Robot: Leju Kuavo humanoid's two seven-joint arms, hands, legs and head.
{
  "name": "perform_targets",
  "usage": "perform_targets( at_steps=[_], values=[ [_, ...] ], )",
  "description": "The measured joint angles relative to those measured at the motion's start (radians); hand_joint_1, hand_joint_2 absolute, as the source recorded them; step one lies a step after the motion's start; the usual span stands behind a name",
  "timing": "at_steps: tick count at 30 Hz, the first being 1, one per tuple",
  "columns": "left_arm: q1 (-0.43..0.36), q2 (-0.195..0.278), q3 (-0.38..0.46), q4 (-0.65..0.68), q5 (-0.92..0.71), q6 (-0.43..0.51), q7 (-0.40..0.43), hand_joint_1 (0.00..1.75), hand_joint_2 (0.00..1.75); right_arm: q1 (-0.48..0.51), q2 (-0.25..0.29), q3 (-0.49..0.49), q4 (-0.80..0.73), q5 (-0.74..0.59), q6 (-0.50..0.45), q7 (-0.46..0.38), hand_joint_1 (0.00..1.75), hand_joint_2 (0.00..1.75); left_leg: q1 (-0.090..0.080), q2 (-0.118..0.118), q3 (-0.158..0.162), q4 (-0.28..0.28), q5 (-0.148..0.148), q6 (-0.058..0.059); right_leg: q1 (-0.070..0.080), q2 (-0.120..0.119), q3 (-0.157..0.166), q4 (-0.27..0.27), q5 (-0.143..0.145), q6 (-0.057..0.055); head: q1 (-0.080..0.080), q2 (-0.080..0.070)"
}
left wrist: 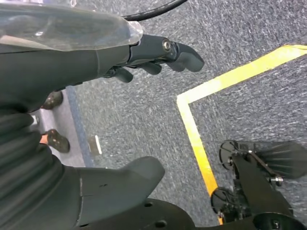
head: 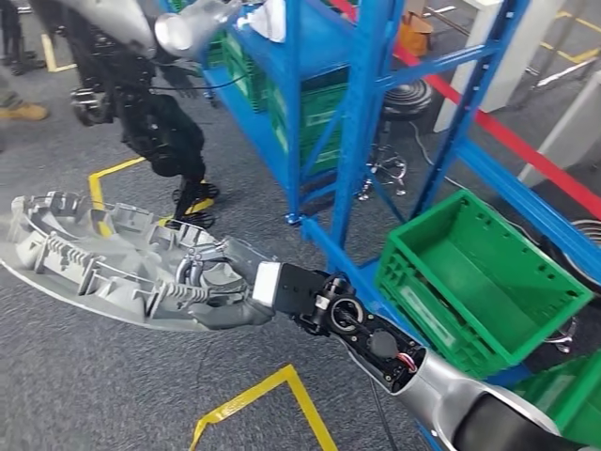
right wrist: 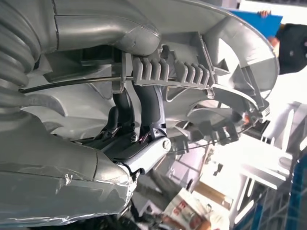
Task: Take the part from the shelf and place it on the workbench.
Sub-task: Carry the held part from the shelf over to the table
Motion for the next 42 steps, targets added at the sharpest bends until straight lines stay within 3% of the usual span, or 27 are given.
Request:
perform_targets(
  at_steps=[1, 3, 5, 6, 7, 8, 9, 11, 12, 14, 16, 18, 20, 22, 23, 24, 26, 28, 29, 31, 33, 35, 37, 38, 39, 40, 42],
  values=[
    [0.001, 0.000, 0.000, 0.000, 0.000, 0.000, 0.000, 0.00, 1.75, -0.001, 0.000, 0.001, 0.000, 0.000, 0.000, 0.000, 1.75, 1.75, 0.000, -0.011, 0.001, -0.002, 0.000, 0.006, -0.003, 0.003, 0.002, 0.005, -0.007, 0.006, 0.001, 0.000],
    [0.002, 0.000, 0.000, 0.000, 0.000, 0.000, 0.000, 0.00, 1.75, -0.003, 0.000, 0.001, -0.001, 0.000, 0.000, 0.000, 1.75, 1.75, 0.004, -0.031, 0.005, -0.006, 0.002, 0.017, -0.009, 0.043, -0.020, 0.062, -0.046, 0.014, 0.006, 0.000],
    [0.000, 0.000, 0.000, 0.000, 0.000, 0.000, -0.001, 0.00, 1.75, -0.003, 0.000, 0.001, -0.001, 0.000, 0.000, 0.000, 1.75, 1.75, 0.004, -0.052, 0.006, -0.007, 0.002, 0.025, -0.011, 0.093, -0.085, 0.201, -0.113, 0.017, 0.015, 0.000],
    [0.000, 0.000, 0.000, 0.000, 0.000, 0.000, -0.001, 0.00, 1.75, -0.002, -0.001, 0.001, -0.001, 0.000, 0.000, 0.000, 1.75, 1.75, 0.003, -0.065, 0.006, -0.006, 0.002, 0.026, -0.011, 0.103, -0.121, 0.271, -0.138, 0.018, 0.020, 0.000],
    [0.000, 0.000, 0.000, 0.000, 0.001, 0.000, -0.002, 0.00, 1.75, -0.001, -0.001, 0.002, 0.000, 0.000, 0.001, -0.001, 1.75, 1.75, 0.003, -0.079, 0.006, -0.006, 0.002, 0.026, -0.011, 0.107, -0.145, 0.312, -0.144, 0.017, 0.022, 0.000],
    [0.000, 0.000, 0.000, 0.000, 0.003, 0.000, -0.003, 0.00, 1.75, 0.000, -0.001, 0.002, 0.000, 0.000, 0.003, -0.001, 1.75, 1.75, 0.002, -0.093, 0.007, -0.005, 0.002, 0.026, -0.011, 0.109, -0.151, 0.313, -0.130, 0.016, 0.023, 0.000],
    [0.000, 0.000, 0.000, 0.000, 0.005, 0.000, -0.003, 0.00, 1.75, -0.001, -0.001, 0.002, 0.001, 0.000, 0.006, -0.002, 1.75, 1.75, 0.003, -0.108, 0.008, -0.004, 0.001, 0.026, -0.011, 0.113, -0.138, 0.273, -0.097, 0.013, 0.024, 0.000],
    [0.000, -0.001, 0.000, 0.000, 0.011, 0.000, -0.003, 0.00, 1.75, -0.003, -0.001, 0.003, 0.002, 0.000, 0.014, -0.005, 1.75, 1.75, 0.004, -0.136, 0.008, -0.001, 0.000, 0.023, -0.014, 0.155, -0.082, 0.132, -0.018, 0.006, 0.028, 0.000],
    [-0.001, -0.002, 0.000, 0.000, 0.014, 0.000, -0.002, 0.00, 1.75, -0.005, -0.001, 0.004, 0.003, 0.000, 0.019, -0.007, 1.75, 1.75, 0.005, -0.149, 0.005, 0.002, 0.000, 0.019, -0.016, 0.181, -0.058, 0.072, 0.006, 0.003, 0.027, 0.000],
    [-0.001, -0.004, 0.000, 0.000, 0.017, 0.002, 0.001, 0.00, 1.75, -0.007, -0.001, 0.006, 0.004, 0.000, 0.026, -0.011, 1.75, 1.75, 0.009, -0.173, -0.005, 0.003, 0.004, 0.007, -0.015, 0.209, -0.039, 0.024, 0.015, -0.003, 0.026, 0.000],
    [0.002, -0.004, 0.000, 0.000, 0.016, 0.003, 0.003, 0.00, 1.75, -0.008, 0.000, 0.007, 0.005, 0.000, 0.028, -0.012, 1.75, 1.75, 0.013, -0.186, -0.010, -0.001, 0.009, -0.007, -0.014, 0.185, -0.033, 0.013, 0.018, -0.011, 0.025, 0.000],
    [0.005, -0.004, 0.000, 0.000, 0.015, 0.003, 0.004, 0.00, 1.75, -0.010, 0.002, 0.008, 0.007, 0.000, 0.028, -0.013, 1.75, 1.75, 0.010, -0.140, -0.029, 0.037, -0.015, -0.015, -0.016, 0.155, -0.023, -0.002, 0.025, -0.022, 0.014, 0.000],
    [0.002, -0.005, 0.000, 0.000, 0.015, 0.003, 0.005, 0.00, 1.75, -0.012, 0.003, 0.008, 0.011, 0.000, 0.028, -0.014, 1.75, 1.75, 0.007, -0.076, -0.088, 0.157, -0.076, -0.021, -0.013, 0.124, -0.019, -0.008, 0.027, -0.029, 0.001, 0.000],
    [0.001, -0.006, 0.000, 0.000, 0.015, 0.003, 0.005, 0.00, 1.75, -0.012, 0.003, 0.009, 0.015, 0.000, 0.028, -0.015, 1.75, 1.75, 0.009, -0.055, -0.145, 0.273, -0.118, -0.027, -0.010, 0.092, -0.019, -0.008, 0.025, -0.031, -0.004, 0.000],
    [0.001, -0.006, 0.000, 0.000, 0.015, 0.003, 0.005, 0.00, 1.75, -0.012, 0.003, 0.009, 0.017, 0.000, 0.028, -0.016, 1.75, 1.75, 0.010, -0.050, -0.149, 0.283, -0.115, -0.028, -0.009, 0.077, -0.019, -0.008, 0.024, -0.031, -0.005, 0.000],
    [0.002, -0.006, 0.000, 0.000, 0.015, 0.003, 0.005, 0.00, 1.75, -0.012, 0.003, 0.009, 0.018, 0.000, 0.028, -0.016, 1.75, 1.75, 0.011, -0.045, -0.133, 0.255, -0.095, -0.030, -0.009, 0.064, -0.019, -0.007, 0.022, -0.030, -0.007, 0.000],
    [0.002, -0.006, 0.000, 0.000, 0.015, 0.003, 0.004, 0.00, 1.75, -0.012, 0.003, 0.010, 0.019, 0.000, 0.030, -0.018, 1.75, 1.75, 0.012, -0.007, -0.055, 0.115, -0.038, -0.030, -0.008, 0.042, -0.017, -0.004, 0.017, -0.024, -0.010, 0.000],
    [0.000, -0.006, 0.000, 0.000, 0.016, 0.003, 0.002, 0.00, 1.75, -0.014, 0.003, 0.011, 0.020, 0.000, 0.033, -0.018, 1.75, 1.75, 0.007, 0.024, -0.001, 0.016, -0.009, -0.020, -0.002, 0.024, -0.015, 0.000, 0.009, -0.014, -0.009, 0.000],
    [-0.001, -0.006, 0.000, 0.000, 0.016, 0.003, 0.000, 0.00, 1.75, -0.016, 0.003, 0.012, 0.020, 0.000, 0.035, -0.018, 1.75, 1.75, 0.004, 0.025, 0.004, 0.003, -0.009, -0.013, 0.001, 0.015, -0.013, 0.001, 0.006, -0.009, -0.006, 0.000],
    [0.000, -0.006, 0.000, 0.000, 0.018, 0.003, -0.001, 0.00, 1.75, -0.019, 0.004, 0.014, 0.021, 0.000, 0.037, -0.018, 1.75, 1.75, 0.002, 0.001, 0.003, 0.002, -0.007, 0.002, -0.001, 0.003, -0.009, 0.003, 0.000, 0.002, 0.001, 0.000],
    [0.001, -0.006, 0.000, 0.000, 0.022, 0.005, -0.001, 0.00, 1.75, -0.022, 0.006, 0.015, 0.021, -0.001, 0.041, -0.019, 1.75, 1.75, 0.004, -0.020, 0.005, -0.002, -0.005, 0.014, -0.007, 0.035, -0.020, 0.039, -0.029, 0.012, 0.004, 0.000],
    [0.000, -0.006, 0.000, 0.000, 0.028, 0.008, 0.001, 0.00, 1.75, -0.025, 0.007, 0.016, 0.024, -0.002, 0.048, -0.021, 1.75, 1.75, 0.004, -0.040, 0.007, -0.004, -0.003, 0.023, -0.010, 0.087, -0.075, 0.159, -0.091, 0.016, 0.012, 0.000],
    [-0.001, -0.006, 0.001, 0.000, 0.033, 0.012, 0.003, 0.00, 1.75, -0.025, 0.007, 0.018, 0.030, -0.004, 0.054, -0.023, 1.75, 1.75, 0.002, -0.065, 0.007, -0.004, -0.003, 0.027, -0.010, 0.105, -0.144, 0.294, -0.138, 0.015, 0.020, 0.000],
    [-0.001, -0.006, 0.001, 0.000, 0.035, 0.013, 0.004, 0.00, 1.75, -0.025, 0.007, 0.019, 0.033, -0.004, 0.056, -0.024, 1.75, 1.75, 0.001, -0.079, 0.007, -0.003, -0.003, 0.028, -0.010, 0.108, -0.160, 0.318, -0.136, 0.013, 0.022, 0.000],
    [0.000, -0.006, 0.001, 0.000, 0.036, 0.013, 0.004, 0.00, 1.75, -0.026, 0.007, 0.020, 0.035, -0.005, 0.057, -0.024, 1.75, 1.75, 0.000, -0.094, 0.008, -0.003, -0.003, 0.028, -0.010, 0.111, -0.156, 0.302, -0.113, 0.010, 0.023, 0.000],
    [0.000, -0.006, 0.001, 0.000, 0.036, 0.013, 0.004, 0.00, 1.75, -0.026, 0.008, 0.021, 0.037, -0.005, 0.058, -0.024, 1.75, 1.75, 0.000, -0.110, 0.010, -0.002, -0.004, 0.028, -0.010, 0.119, -0.134, 0.245, -0.074, 0.004, 0.025, 0.000],
    [0.000, -0.009, 0.001, 0.000, 0.036, 0.013, 0.003, 0.00, 1.75, -0.030, 0.009, 0.022, 0.038, -0.005, 0.060, -0.024, 1.75, 1.75, 0.000, -0.137, 0.009, 0.000, -0.004, 0.026, -0.010, 0.162, -0.074, 0.100, -0.002, -0.007, 0.027, 0.000]
  ],
)
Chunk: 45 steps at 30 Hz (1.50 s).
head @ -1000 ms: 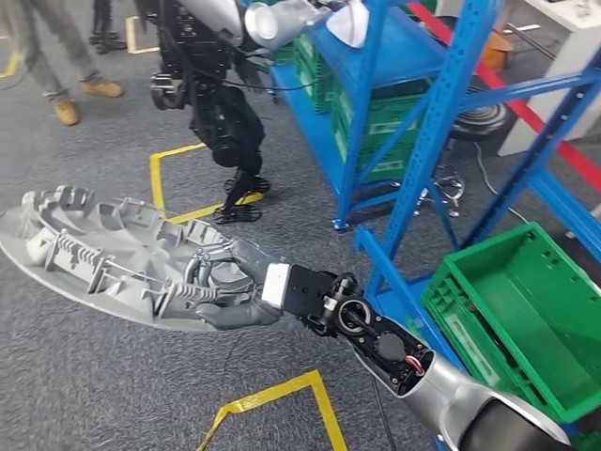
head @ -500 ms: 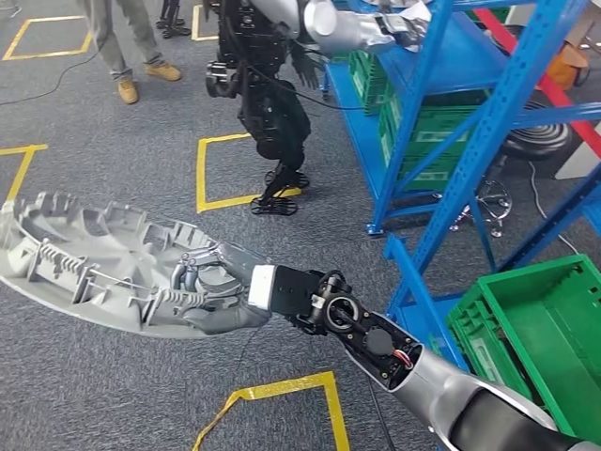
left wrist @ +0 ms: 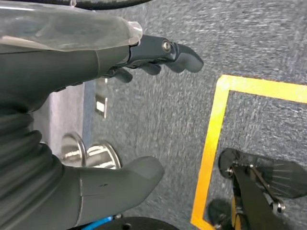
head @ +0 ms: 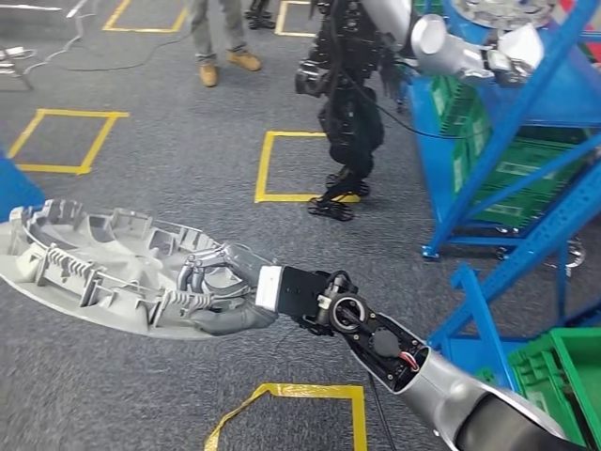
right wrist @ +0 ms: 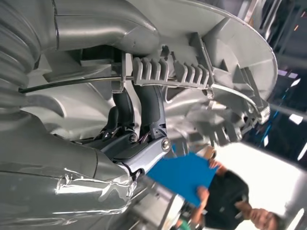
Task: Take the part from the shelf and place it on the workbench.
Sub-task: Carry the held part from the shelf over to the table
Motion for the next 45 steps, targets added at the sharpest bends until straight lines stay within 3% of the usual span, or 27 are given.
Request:
perform_targets(
  at_steps=[2, 4, 5, 7, 9, 11, 12, 14, 16, 17, 19, 21, 23, 25, 26, 27, 29, 31, 33, 35, 36, 37, 39, 41, 42, 43, 45],
  values=[
    [0.000, -0.004, 0.000, 0.000, 0.000, 0.000, -0.003, 0.00, 1.75, -0.005, 0.002, 0.002, 0.002, 0.000, 0.003, 0.000, 1.75, 1.75, 0.003, -0.024, -0.007, 0.001, 0.003, -0.008, 0.001, 0.032, 0.031, -0.077, 0.023, -0.006, 0.000, 0.000],
    [0.003, -0.004, 0.000, 0.000, 0.000, 0.000, -0.006, 0.00, 1.75, -0.009, 0.004, 0.006, 0.004, 0.000, 0.005, 0.000, 1.75, 1.75, 0.007, -0.046, -0.012, -0.003, 0.008, -0.021, 0.001, 0.019, 0.038, -0.092, 0.023, -0.008, 0.000, 0.000],
    [0.006, -0.004, 0.000, 0.000, 0.000, 0.000, -0.007, 0.00, 1.75, -0.011, 0.006, 0.007, 0.005, 0.000, 0.006, 0.000, 1.75, 1.75, 0.007, -0.039, -0.015, -0.001, 0.006, -0.026, 0.000, 0.006, 0.044, -0.100, 0.027, -0.012, 0.000, 0.000],
    [0.007, -0.004, 0.000, 0.000, 0.000, 0.000, -0.011, 0.00, 1.75, -0.015, 0.010, 0.009, 0.006, 0.000, 0.006, 0.001, 1.75, 1.75, 0.003, 0.014, -0.043, 0.056, -0.030, -0.034, -0.004, -0.022, 0.055, -0.119, 0.036, -0.020, -0.013, 0.000],
    [0.004, -0.005, 0.000, 0.000, -0.001, 0.000, -0.012, 0.00, 1.75, -0.017, 0.012, 0.010, 0.006, 0.000, 0.006, 0.001, 1.75, 1.75, 0.004, 0.071, -0.109, 0.190, -0.095, -0.042, -0.001, -0.049, 0.057, -0.124, 0.037, -0.024, -0.026, 0.000],
    [0.003, -0.005, 0.000, 0.000, -0.004, 0.000, -0.013, 0.00, 1.75, -0.017, 0.012, 0.011, 0.007, 0.000, 0.004, 0.003, 1.75, 1.75, 0.008, 0.086, -0.158, 0.287, -0.124, -0.050, 0.000, -0.078, 0.057, -0.123, 0.035, -0.024, -0.031, 0.000],
    [0.004, -0.005, 0.000, 0.000, -0.006, 0.000, -0.013, 0.00, 1.75, -0.016, 0.012, 0.012, 0.008, 0.001, 0.003, 0.004, 1.75, 1.75, 0.011, 0.091, -0.152, 0.276, -0.109, -0.054, 0.000, -0.092, 0.057, -0.122, 0.033, -0.023, -0.033, 0.000],
    [0.005, -0.004, 0.000, 0.000, -0.013, 0.000, -0.012, 0.00, 1.75, -0.017, 0.012, 0.012, 0.007, 0.005, -0.003, 0.009, 1.75, 1.75, 0.016, 0.115, -0.081, 0.145, -0.045, -0.059, -0.001, -0.114, 0.059, -0.117, 0.027, -0.016, -0.035, 0.000],
    [0.004, -0.005, 0.000, 0.000, -0.018, 0.000, -0.011, 0.00, 1.75, -0.016, 0.012, 0.012, 0.005, 0.008, -0.008, 0.014, 1.75, 1.75, 0.013, 0.146, -0.016, 0.024, -0.003, -0.055, 0.004, -0.130, 0.060, -0.109, 0.017, -0.004, -0.036, 0.000],
    [0.003, -0.005, 0.000, 0.000, -0.020, 0.000, -0.011, 0.00, 1.75, -0.016, 0.011, 0.012, 0.004, 0.010, -0.010, 0.016, 1.75, 1.75, 0.010, 0.153, -0.004, 0.001, 0.001, -0.049, 0.007, -0.137, 0.061, -0.107, 0.013, 0.001, -0.033, 0.000],
    [0.003, -0.006, 0.000, 0.000, -0.021, 0.000, -0.010, 0.00, 1.75, -0.016, 0.011, 0.013, 0.004, 0.010, -0.012, 0.017, 1.75, 1.75, 0.007, 0.134, -0.006, -0.001, -0.001, -0.032, 0.008, -0.152, 0.066, -0.106, 0.008, 0.011, -0.026, 0.000],
    [0.005, -0.006, 0.000, 0.000, -0.021, 0.000, -0.010, 0.00, 1.75, -0.016, 0.011, 0.014, 0.000, 0.010, -0.013, 0.019, 1.75, 1.75, 0.008, 0.116, -0.004, -0.003, -0.001, -0.019, 0.002, -0.137, 0.064, -0.086, -0.012, 0.020, -0.022, 0.000],
    [0.004, -0.006, 0.000, 0.000, -0.023, 0.000, -0.010, 0.00, 1.75, -0.016, 0.011, 0.014, -0.004, 0.010, -0.014, 0.021, 1.75, 1.75, 0.011, 0.098, -0.001, -0.005, 0.001, -0.009, -0.001, -0.091, 0.022, 0.013, -0.070, 0.026, -0.012, 0.000],
    [0.003, -0.006, 0.000, 0.000, -0.024, 0.000, -0.010, 0.00, 1.75, -0.014, 0.011, 0.014, -0.005, 0.010, -0.014, 0.023, 1.75, 1.75, 0.009, 0.078, -0.002, -0.005, 0.001, -0.003, -0.001, -0.062, -0.052, 0.165, -0.134, 0.026, -0.001, 0.000],
    [0.003, -0.006, 0.000, 0.000, -0.025, 0.000, -0.010, 0.00, 1.75, -0.012, 0.011, 0.014, -0.005, 0.010, -0.014, 0.024, 1.75, 1.75, 0.006, 0.066, -0.001, -0.005, 0.001, -0.002, 0.000, -0.057, -0.078, 0.213, -0.144, 0.025, 0.003, 0.000],
    [0.003, -0.006, 0.000, 0.000, -0.026, 0.000, -0.010, 0.00, 1.75, -0.011, 0.011, 0.014, -0.006, 0.010, -0.015, 0.026, 1.75, 1.75, 0.004, 0.052, -0.001, -0.004, 0.001, -0.001, 0.000, -0.053, -0.084, 0.216, -0.130, 0.022, 0.004, 0.000],
    [0.003, -0.006, 0.000, 0.000, -0.028, 0.000, -0.010, 0.00, 1.75, -0.011, 0.011, 0.014, -0.009, 0.010, -0.018, 0.031, 1.75, 1.75, 0.002, 0.023, 0.001, -0.003, 0.001, -0.002, 0.001, -0.034, -0.042, 0.107, -0.054, 0.010, 0.006, 0.000],
    [0.002, -0.009, 0.000, 0.000, -0.030, 0.000, -0.010, 0.00, 1.75, -0.010, 0.011, 0.014, -0.014, 0.010, -0.021, 0.036, 1.75, 1.75, 0.004, -0.002, 0.000, -0.002, 0.003, -0.005, 0.000, 0.025, 0.018, -0.035, 0.007, -0.002, 0.006, 0.000],
    [0.002, -0.011, 0.000, 0.000, -0.031, 0.001, -0.010, 0.00, 1.75, -0.009, 0.011, 0.015, -0.017, 0.010, -0.024, 0.039, 1.75, 1.75, 0.010, -0.024, -0.008, -0.005, 0.008, -0.015, 0.001, 0.059, 0.039, -0.090, 0.020, -0.006, 0.006, 0.000],
    [0.004, -0.009, 0.000, 0.000, -0.031, 0.001, -0.010, 0.00, 1.75, -0.007, 0.011, 0.015, -0.020, 0.010, -0.026, 0.040, 1.75, 1.75, 0.013, -0.046, -0.011, -0.012, 0.014, -0.028, 0.001, 0.037, 0.045, -0.101, 0.025, -0.010, 0.008, 0.000],
    [0.006, -0.009, 0.000, 0.000, -0.031, 0.001, -0.010, 0.00, 1.75, -0.007, 0.011, 0.015, -0.021, 0.010, -0.026, 0.041, 1.75, 1.75, 0.011, -0.035, -0.014, -0.008, 0.011, -0.033, -0.001, 0.022, 0.051, -0.109, 0.029, -0.014, 0.006, 0.000],
    [0.006, -0.009, 0.000, 0.000, -0.031, 0.001, -0.009, 0.00, 1.75, -0.007, 0.011, 0.015, -0.023, 0.010, -0.027, 0.041, 1.75, 1.75, 0.008, -0.010, -0.025, 0.012, -0.003, -0.036, -0.003, 0.007, 0.056, -0.118, 0.033, -0.019, 0.000, 0.000],
    [0.005, -0.010, 0.000, 0.000, -0.031, 0.002, -0.006, 0.00, 1.75, -0.006, 0.011, 0.016, -0.025, 0.010, -0.027, 0.041, 1.75, 1.75, 0.005, 0.057, -0.076, 0.119, -0.062, -0.042, -0.003, -0.025, 0.062, -0.129, 0.038, -0.025, -0.016, 0.000],
    [0.003, -0.010, 0.000, 0.000, -0.030, 0.002, -0.003, 0.00, 1.75, -0.004, 0.011, 0.016, -0.026, 0.010, -0.027, 0.041, 1.75, 1.75, 0.006, 0.084, -0.143, 0.258, -0.119, -0.049, -0.001, -0.057, 0.061, -0.129, 0.037, -0.027, -0.027, 0.000],
    [0.003, -0.010, 0.000, 0.000, -0.030, 0.002, -0.002, 0.00, 1.75, -0.002, 0.011, 0.016, -0.026, 0.010, -0.027, 0.041, 1.75, 1.75, 0.007, 0.088, -0.157, 0.288, -0.124, -0.052, -0.001, -0.073, 0.060, -0.129, 0.036, -0.026, -0.029, 0.000],
    [0.004, -0.009, 0.000, 0.000, -0.030, 0.002, -0.002, 0.00, 1.75, 0.000, 0.011, 0.016, -0.026, 0.009, -0.027, 0.040, 1.75, 1.75, 0.009, 0.092, -0.146, 0.273, -0.108, -0.054, -0.001, -0.087, 0.061, -0.128, 0.034, -0.025, -0.030, 0.000],
    [0.004, -0.006, 0.000, 0.000, -0.030, 0.002, 0.000, 0.00, 1.75, 0.001, 0.011, 0.016, -0.026, 0.009, -0.027, 0.040, 1.75, 1.75, 0.012, 0.121, -0.066, 0.131, -0.044, -0.056, -0.001, -0.110, 0.062, -0.123, 0.028, -0.019, -0.033, 0.000]
  ],
)
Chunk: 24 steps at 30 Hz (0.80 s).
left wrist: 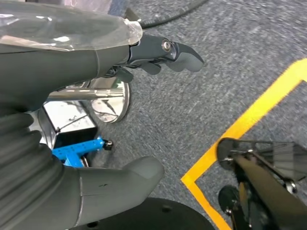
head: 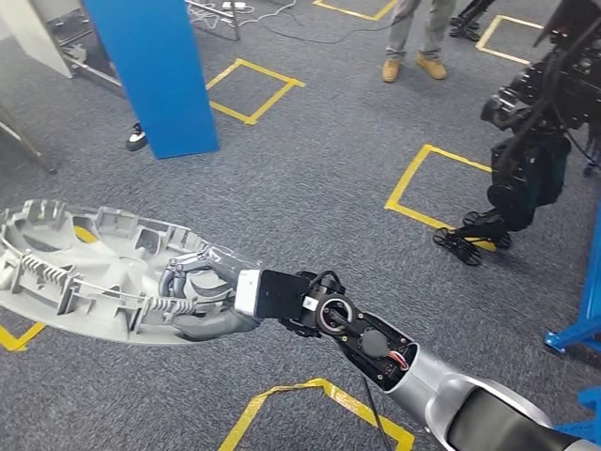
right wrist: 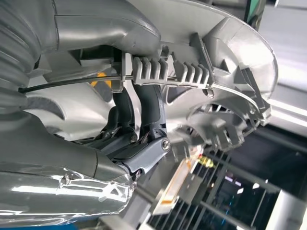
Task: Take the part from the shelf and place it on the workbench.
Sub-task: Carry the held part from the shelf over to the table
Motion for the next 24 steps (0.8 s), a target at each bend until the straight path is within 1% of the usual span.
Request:
perform_targets(
  at_steps=[1, 2, 3, 5, 6, 7, 8, 9, 10, 11, 12, 13, 14, 15, 16, 17, 18, 19, 20, 21, 22, 23, 24],
  values=[
    [-0.001, 0.001, 0.000, 0.000, 0.000, 0.000, 0.000, 0.00, 1.75, 0.000, 0.000, 0.000, 0.000, 0.000, 0.000, 0.000, 1.75, 1.75, -0.002, 0.018, 0.040, -0.072, 0.025, 0.002, 0.003, -0.010, 0.000, 0.004, -0.005, 0.005, -0.002, 0.000],
    [-0.002, 0.001, 0.000, 0.000, 0.000, 0.000, 0.000, 0.00, 1.75, 0.000, 0.000, 0.000, 0.000, 0.000, 0.000, 0.000, 1.75, 1.75, -0.004, 0.030, 0.066, -0.121, 0.039, 0.007, 0.006, -0.018, 0.000, 0.008, -0.009, 0.011, -0.001, 0.000],
    [-0.003, 0.001, 0.000, 0.000, 0.000, 0.000, 0.000, 0.00, 1.75, 0.000, 0.000, 0.000, -0.001, 0.000, 0.001, 0.000, 1.75, 1.75, -0.006, 0.035, 0.076, -0.142, 0.042, 0.013, 0.009, -0.027, 0.001, 0.010, -0.013, 0.016, 0.001, 0.000],
    [-0.002, 0.001, 0.000, 0.000, 0.000, 0.000, 0.000, 0.00, 1.75, 0.001, 0.000, 0.001, -0.002, -0.001, 0.001, -0.001, 1.75, 1.75, -0.007, 0.014, 0.074, -0.143, 0.041, 0.027, 0.010, -0.044, 0.006, 0.012, -0.019, 0.024, 0.009, 0.000],
    [-0.001, 0.001, 0.000, 0.000, 0.000, 0.000, 0.000, 0.00, 1.75, 0.000, 0.000, 0.001, -0.002, -0.001, 0.001, -0.001, 1.75, 1.75, -0.006, 0.004, 0.075, -0.143, 0.041, 0.032, 0.008, -0.041, 0.008, 0.016, -0.025, 0.030, 0.011, 0.000],
    [0.000, 0.001, 0.000, 0.000, 0.000, 0.000, 0.000, 0.00, 1.75, 0.000, 0.000, 0.001, -0.004, -0.002, 0.001, -0.002, 1.75, 1.75, -0.004, -0.006, 0.076, -0.144, 0.041, 0.038, 0.004, -0.027, 0.003, 0.033, -0.040, 0.034, 0.013, 0.000],
    [0.000, 0.001, 0.000, 0.000, 0.000, 0.000, 0.000, 0.00, 1.75, 0.000, 0.000, 0.000, -0.004, -0.003, 0.001, -0.002, 1.75, 1.75, -0.002, -0.014, 0.077, -0.145, 0.042, 0.043, 0.002, -0.004, -0.014, 0.074, -0.065, 0.038, 0.016, 0.000],
    [0.000, 0.001, 0.000, 0.000, -0.001, 0.000, 0.000, 0.00, 1.75, 0.001, 0.000, 0.000, -0.005, -0.003, 0.001, -0.003, 1.75, 1.75, -0.001, -0.022, 0.078, -0.146, 0.042, 0.047, 0.000, 0.023, -0.043, 0.139, -0.099, 0.040, 0.021, 0.000],
    [-0.001, 0.001, 0.000, 0.000, -0.002, 0.000, 0.000, 0.00, 1.75, 0.002, 0.000, 0.000, -0.006, -0.004, 0.001, -0.004, 1.75, 1.75, -0.001, -0.032, 0.078, -0.146, 0.042, 0.050, 0.000, 0.041, -0.082, 0.218, -0.135, 0.041, 0.027, 0.000],
    [-0.001, 0.001, 0.000, 0.000, -0.003, 0.000, 0.000, 0.00, 1.75, 0.003, -0.001, 0.000, -0.006, -0.004, 0.001, -0.005, 1.75, 1.75, -0.003, -0.043, 0.078, -0.146, 0.042, 0.051, 0.000, 0.050, -0.119, 0.291, -0.161, 0.042, 0.033, 0.000],
    [-0.002, 0.001, 0.000, 0.000, -0.004, 0.000, 0.000, 0.00, 1.75, 0.005, -0.001, 0.000, -0.005, -0.004, 0.001, -0.005, 1.75, 1.75, -0.005, -0.055, 0.078, -0.145, 0.042, 0.052, 0.000, 0.054, -0.144, 0.337, -0.170, 0.041, 0.036, 0.000],
    [-0.002, 0.001, 0.000, 0.000, -0.005, 0.000, 0.000, 0.00, 1.75, 0.007, -0.001, 0.000, -0.005, -0.004, 0.001, -0.005, 1.75, 1.75, -0.006, -0.069, 0.079, -0.145, 0.042, 0.052, 0.001, 0.056, -0.150, 0.340, -0.156, 0.037, 0.038, 0.000],
    [-0.001, 0.001, 0.000, 0.000, -0.005, 0.000, 0.000, 0.00, 1.75, 0.008, -0.002, 0.000, -0.005, -0.003, 0.001, -0.005, 1.75, 1.75, -0.008, -0.083, 0.081, -0.145, 0.041, 0.052, 0.001, 0.060, -0.137, 0.301, -0.125, 0.032, 0.040, 0.000],
    [-0.001, 0.001, 0.000, 0.000, -0.006, 0.000, 0.000, 0.00, 1.75, 0.008, -0.002, 0.000, -0.006, -0.003, 0.001, -0.005, 1.75, 1.75, -0.009, -0.097, 0.082, -0.145, 0.041, 0.052, 0.002, 0.070, -0.108, 0.229, -0.081, 0.026, 0.041, 0.000],
    [-0.001, -0.001, 0.000, 0.000, -0.006, 0.001, 0.001, 0.00, 1.75, 0.008, -0.002, 0.000, -0.006, -0.002, 0.001, -0.005, 1.75, 1.75, -0.008, -0.109, 0.083, -0.145, 0.041, 0.051, 0.001, 0.095, -0.074, 0.150, -0.044, 0.019, 0.042, 0.000],
    [-0.002, -0.001, 0.000, 0.000, -0.007, 0.001, 0.002, 0.00, 1.75, 0.008, -0.002, 0.000, -0.006, -0.001, 0.001, -0.005, 1.75, 1.75, -0.008, -0.121, 0.081, -0.144, 0.042, 0.049, 0.001, 0.121, -0.048, 0.085, -0.017, 0.015, 0.040, 0.000],
    [-0.002, -0.002, 0.000, 0.000, -0.007, 0.002, 0.002, 0.00, 1.75, 0.009, -0.002, 0.000, -0.007, 0.000, 0.001, -0.004, 1.75, 1.75, -0.005, -0.132, 0.078, -0.144, 0.044, 0.045, 0.002, 0.141, -0.031, 0.044, -0.002, 0.012, 0.040, 0.000],
    [-0.002, -0.003, 0.000, 0.000, -0.007, 0.003, 0.003, 0.00, 1.75, 0.009, -0.002, 0.000, -0.007, 0.000, 0.001, -0.004, 1.75, 1.75, -0.002, -0.142, 0.074, -0.145, 0.046, 0.040, 0.003, 0.153, -0.026, 0.030, -0.001, 0.011, 0.040, 0.000],
    [-0.001, -0.002, 0.000, 0.000, -0.007, 0.004, 0.003, 0.00, 1.75, 0.010, -0.002, 0.000, -0.008, 0.000, 0.001, -0.004, 1.75, 1.75, 0.000, -0.153, 0.071, -0.146, 0.049, 0.033, 0.005, 0.145, -0.025, 0.027, 0.001, 0.011, 0.041, 0.000],
    [0.001, -0.001, 0.000, 0.000, -0.007, 0.005, 0.003, 0.00, 1.75, 0.010, -0.002, 0.000, -0.010, 0.001, 0.001, -0.003, 1.75, 1.75, 0.002, -0.161, 0.069, -0.149, 0.050, 0.027, 0.004, 0.132, -0.022, 0.023, 0.003, 0.007, 0.043, 0.000],
    [0.003, 0.000, 0.000, 0.000, -0.007, 0.005, 0.004, 0.00, 1.75, 0.010, -0.002, 0.000, -0.010, 0.001, 0.001, -0.002, 1.75, 1.75, 0.000, -0.151, 0.066, -0.144, 0.046, 0.022, 0.001, 0.120, -0.018, 0.016, 0.006, 0.003, 0.041, 0.000],
    [0.003, 0.000, 0.000, 0.000, -0.007, 0.006, 0.004, 0.00, 1.75, 0.010, -0.002, 0.000, -0.011, 0.001, 0.001, -0.002, 1.75, 1.75, -0.002, -0.128, 0.056, -0.123, 0.032, 0.018, -0.001, 0.105, -0.013, 0.009, 0.009, -0.003, 0.034, 0.000],
    [0.002, 0.000, 0.000, 0.000, -0.007, 0.006, 0.004, 0.00, 1.75, 0.009, -0.002, 0.000, -0.012, 0.001, 0.001, -0.002, 1.75, 1.75, -0.005, -0.096, 0.035, -0.081, 0.007, 0.015, -0.003, 0.091, -0.010, 0.002, 0.012, -0.007, 0.026, 0.000]
  ],
)
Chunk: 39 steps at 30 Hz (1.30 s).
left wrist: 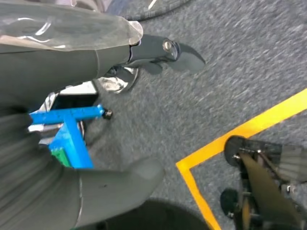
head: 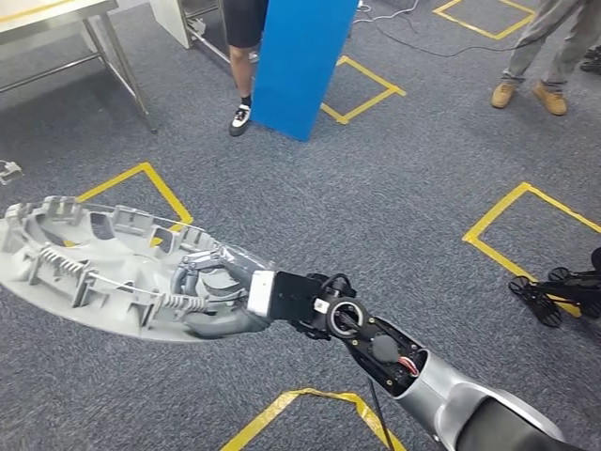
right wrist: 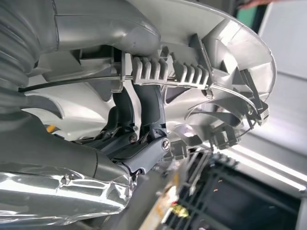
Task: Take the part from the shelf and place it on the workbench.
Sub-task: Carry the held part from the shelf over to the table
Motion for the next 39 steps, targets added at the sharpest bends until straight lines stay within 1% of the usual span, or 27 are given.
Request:
perform_targets(
  at_steps=[1, 2, 3, 4, 5, 6, 8, 10, 13, 14, 16, 18, 19, 20, 21, 23, 24, 26, 28, 30, 32, 33, 34, 35, 36, 38, 39],
  values=[
    [-0.001, -0.002, 0.000, 0.000, 0.000, 0.000, 0.000, 0.00, 1.75, 0.000, 0.000, 0.000, 0.000, 0.000, 0.000, 0.000, 1.75, 1.75, -0.001, 0.034, -0.032, 0.066, -0.034, -0.003, 0.002, -0.014, 0.001, -0.002, 0.001, -0.003, -0.008, 0.000],
    [-0.002, -0.002, 0.000, 0.000, 0.000, 0.000, 0.000, 0.00, 1.75, 0.001, 0.000, 0.000, 0.000, 0.000, 0.000, 0.000, 1.75, 1.75, 0.000, 0.052, -0.069, 0.142, -0.067, -0.006, 0.003, -0.029, 0.001, -0.002, 0.000, -0.005, -0.016, 0.000],
    [-0.003, -0.002, 0.000, 0.000, 0.000, 0.000, 0.000, 0.00, 1.75, 0.002, 0.000, 0.000, 0.000, 0.000, 0.000, 0.000, 1.75, 1.75, 0.001, 0.060, -0.099, 0.204, -0.088, -0.009, 0.004, -0.044, 0.000, -0.001, -0.001, -0.005, -0.019, 0.000],
    [-0.003, -0.001, 0.000, 0.000, 0.000, 0.000, 0.000, 0.00, 1.75, 0.003, 0.000, 0.000, 0.000, 0.000, 0.000, 0.000, 1.75, 1.75, 0.002, 0.064, -0.114, 0.235, -0.092, -0.012, 0.004, -0.059, 0.000, -0.001, -0.002, -0.005, -0.021, 0.000],
    [-0.003, -0.001, 0.000, 0.000, 0.000, 0.000, 0.000, 0.00, 1.75, 0.003, 0.000, 0.000, 0.000, 0.000, 0.000, 0.000, 1.75, 1.75, 0.003, 0.067, -0.106, 0.221, -0.075, -0.014, 0.004, -0.072, 0.000, 0.000, -0.003, -0.004, -0.022, 0.000],
    [-0.002, 0.000, 0.000, 0.000, 0.000, 0.000, 0.000, 0.00, 1.75, 0.003, 0.000, 0.000, 0.000, 0.000, 0.000, 0.000, 1.75, 1.75, 0.004, 0.074, -0.076, 0.166, -0.045, -0.014, 0.004, -0.083, 0.002, 0.001, -0.006, -0.003, -0.024, 0.000],
    [-0.003, 0.001, 0.000, 0.000, 0.000, 0.000, 0.000, 0.00, 1.75, 0.003, 0.000, 0.000, -0.001, 0.000, 0.000, 0.000, 1.75, 1.75, 0.002, 0.115, 0.007, 0.011, 0.016, -0.010, 0.008, -0.103, 0.004, 0.005, -0.012, 0.005, -0.028, 0.000],
    [-0.005, 0.001, 0.000, 0.000, -0.001, 0.000, 0.000, 0.00, 1.75, 0.003, 0.000, 0.000, -0.001, 0.000, 0.000, 0.001, 1.75, 1.75, -0.003, 0.137, 0.047, -0.068, 0.036, 0.001, 0.015, -0.120, 0.006, 0.009, -0.019, 0.015, -0.026, 0.000],
    [-0.005, 0.001, 0.000, 0.000, -0.002, 0.000, 0.000, 0.00, 1.75, 0.002, 0.000, 0.000, -0.002, 0.000, 0.000, 0.001, 1.75, 1.75, -0.006, 0.105, 0.043, -0.069, 0.034, 0.018, 0.015, -0.144, 0.012, 0.011, -0.028, 0.029, -0.018, 0.000],
    [-0.004, 0.001, 0.000, 0.000, -0.003, 0.000, 0.000, 0.00, 1.75, 0.002, 0.000, 0.000, -0.002, 0.000, 0.000, 0.001, 1.75, 1.75, -0.004, 0.094, 0.044, -0.070, 0.034, 0.023, 0.012, -0.141, 0.011, 0.021, -0.038, 0.034, -0.017, 0.000],
    [-0.003, 0.000, 0.000, 0.000, -0.006, 0.000, 0.000, 0.00, 1.75, 0.002, 0.000, -0.001, -0.003, 0.000, 0.000, 0.001, 1.75, 1.75, -0.001, 0.074, 0.046, -0.072, 0.036, 0.031, 0.008, -0.100, -0.023, 0.107, -0.093, 0.044, -0.010, 0.000],
    [-0.003, 0.000, 0.000, 0.000, -0.007, 0.000, 0.000, 0.00, 1.75, 0.002, -0.001, -0.001, -0.004, 0.000, 0.001, 0.001, 1.75, 1.75, -0.002, 0.053, 0.045, -0.071, 0.037, 0.035, 0.006, -0.053, -0.093, 0.256, -0.159, 0.047, 0.001, 0.000],
    [-0.003, 0.000, 0.000, 0.000, -0.006, 0.000, 0.000, 0.00, 1.75, 0.003, -0.002, -0.001, -0.004, 0.000, 0.001, 0.002, 1.75, 1.75, -0.004, 0.040, 0.045, -0.071, 0.037, 0.036, 0.006, -0.043, -0.119, 0.307, -0.169, 0.045, 0.005, 0.000],
    [-0.004, 0.000, 0.000, 0.000, -0.005, 0.000, 0.000, 0.00, 1.75, 0.003, -0.003, -0.001, -0.003, 0.000, 0.003, 0.003, 1.75, 1.75, -0.005, 0.025, 0.046, -0.070, 0.037, 0.037, 0.006, -0.037, -0.128, 0.317, -0.157, 0.042, 0.007, 0.000],
    [-0.004, 0.000, 0.000, 0.000, -0.004, 0.000, 0.000, 0.00, 1.75, 0.003, -0.003, -0.001, -0.002, 0.000, 0.005, 0.004, 1.75, 1.75, -0.007, 0.009, 0.047, -0.070, 0.036, 0.037, 0.007, -0.031, -0.118, 0.284, -0.125, 0.037, 0.009, 0.000],
    [-0.005, 0.000, 0.000, 0.000, 0.000, -0.002, 0.000, 0.00, 1.75, 0.002, -0.003, 0.001, 0.002, 0.000, 0.013, 0.004, 1.75, 1.75, -0.009, -0.019, 0.048, -0.068, 0.036, 0.036, 0.008, 0.007, -0.064, 0.147, -0.045, 0.021, 0.010, 0.000],
    [-0.006, 0.000, 0.000, 0.000, 0.000, -0.003, 0.001, 0.00, 1.75, 0.000, -0.003, 0.002, 0.004, -0.002, 0.016, 0.003, 1.75, 1.75, -0.009, -0.031, 0.046, -0.066, 0.036, 0.034, 0.008, 0.027, -0.040, 0.087, -0.021, 0.015, 0.008, 0.000],
    [-0.007, 0.000, 0.000, 0.000, -0.001, -0.006, 0.003, 0.00, 1.75, -0.005, -0.003, 0.006, 0.010, -0.010, 0.021, -0.002, 1.75, 1.75, -0.004, -0.050, 0.037, -0.065, 0.039, 0.025, 0.011, 0.047, -0.021, 0.037, -0.014, 0.008, 0.009, 0.000],
    [-0.003, 0.004, 0.000, 0.000, -0.004, -0.006, 0.002, 0.00, 1.75, -0.008, -0.003, 0.009, 0.013, -0.026, 0.024, -0.004, 1.75, 1.75, -0.001, -0.059, 0.032, -0.067, 0.041, 0.013, 0.009, 0.028, -0.015, 0.024, -0.011, 0.003, 0.014, 0.000],
    [-0.001, 0.007, 0.000, 0.000, -0.008, -0.008, 0.001, 0.00, 1.75, -0.008, -0.002, 0.009, 0.015, -0.037, 0.026, -0.002, 1.75, 1.75, -0.005, -0.016, 0.012, -0.023, 0.011, 0.004, 0.003, 0.011, -0.007, 0.012, -0.005, -0.005, 0.004, 0.000],
    [-0.005, 0.008, 0.000, 0.000, -0.012, -0.009, 0.002, 0.00, 1.75, -0.005, -0.001, 0.010, 0.020, -0.038, 0.021, 0.002, 1.75, 1.75, -0.005, 0.042, -0.049, 0.106, -0.054, -0.004, 0.003, -0.006, -0.004, 0.008, -0.004, -0.010, -0.013, 0.000],
    [-0.007, 0.008, -0.001, 0.000, -0.014, -0.009, 0.003, 0.00, 1.75, -0.002, -0.001, 0.010, 0.022, -0.039, 0.018, 0.002, 1.75, 1.75, -0.003, 0.055, -0.083, 0.177, -0.082, -0.007, 0.004, -0.014, -0.004, 0.008, -0.004, -0.010, -0.018, 0.000],
    [-0.007, 0.009, -0.001, 0.000, -0.016, -0.009, 0.005, 0.00, 1.75, 0.002, -0.002, 0.010, 0.025, -0.039, 0.015, 0.003, 1.75, 1.75, -0.002, 0.062, -0.105, 0.223, -0.094, -0.010, 0.005, -0.021, -0.005, 0.008, -0.004, -0.010, -0.020, 0.000],
    [-0.007, 0.009, -0.001, 0.000, -0.017, -0.009, 0.007, 0.00, 1.75, 0.007, -0.002, 0.010, 0.027, -0.040, 0.014, 0.004, 1.75, 1.75, -0.001, 0.065, -0.108, 0.230, -0.087, -0.012, 0.005, -0.027, -0.004, 0.009, -0.005, -0.010, -0.021, 0.000],
    [-0.006, 0.010, -0.002, 0.000, -0.017, -0.010, 0.009, 0.00, 1.75, 0.010, -0.002, 0.010, 0.029, -0.041, 0.013, 0.004, 1.75, 1.75, 0.000, 0.066, -0.088, 0.194, -0.062, -0.012, 0.005, -0.030, -0.004, 0.009, -0.005, -0.009, -0.023, 0.000],
    [-0.006, 0.013, -0.003, 0.001, -0.018, -0.010, 0.013, 0.00, 1.75, 0.013, -0.002, 0.010, 0.030, -0.041, 0.014, 0.004, 1.75, 1.75, 0.000, 0.069, -0.009, 0.044, 0.002, -0.007, 0.006, -0.033, -0.004, 0.011, -0.008, -0.004, -0.025, 0.000],
    [-0.007, 0.015, -0.003, 0.001, -0.018, -0.011, 0.014, 0.00, 1.75, 0.014, -0.002, 0.010, 0.031, -0.041, 0.014, 0.004, 1.75, 1.75, -0.002, 0.070, 0.024, -0.019, 0.023, -0.002, 0.009, -0.034, -0.005, 0.014, -0.010, 0.000, -0.026, 0.000]
  ],
)
